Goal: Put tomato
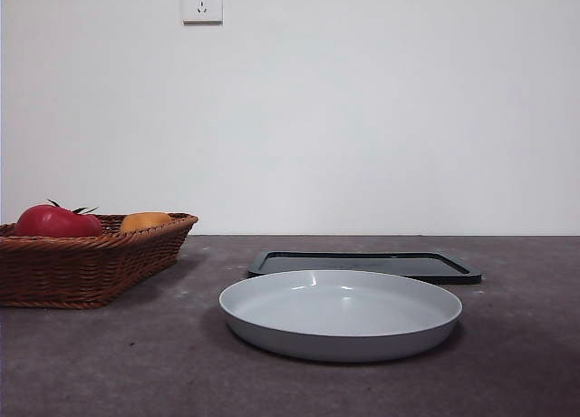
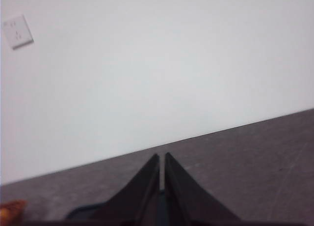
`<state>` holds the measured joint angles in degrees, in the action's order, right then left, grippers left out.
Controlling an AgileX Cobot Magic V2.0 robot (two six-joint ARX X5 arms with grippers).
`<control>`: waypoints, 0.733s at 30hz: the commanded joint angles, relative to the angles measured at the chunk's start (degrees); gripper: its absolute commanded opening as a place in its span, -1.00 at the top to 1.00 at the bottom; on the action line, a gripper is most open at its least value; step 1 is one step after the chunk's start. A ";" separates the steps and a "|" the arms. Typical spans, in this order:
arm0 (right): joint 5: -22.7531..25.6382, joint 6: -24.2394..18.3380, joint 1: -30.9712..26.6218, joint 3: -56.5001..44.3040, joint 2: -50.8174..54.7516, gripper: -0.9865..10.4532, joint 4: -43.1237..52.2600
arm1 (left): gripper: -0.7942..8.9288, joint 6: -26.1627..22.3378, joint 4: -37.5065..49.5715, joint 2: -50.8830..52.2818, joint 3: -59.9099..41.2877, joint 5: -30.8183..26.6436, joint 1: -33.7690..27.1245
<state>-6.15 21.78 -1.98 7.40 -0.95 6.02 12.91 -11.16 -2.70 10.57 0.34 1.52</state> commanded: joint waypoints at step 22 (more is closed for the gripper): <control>-24.85 4.55 1.16 34.62 -34.38 0.81 -26.16 | 0.81 1.33 -9.05 -45.44 42.21 18.86 1.49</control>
<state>-30.22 26.22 -1.10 41.06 -34.04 -20.05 14.50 -20.27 -47.13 51.29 17.76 2.76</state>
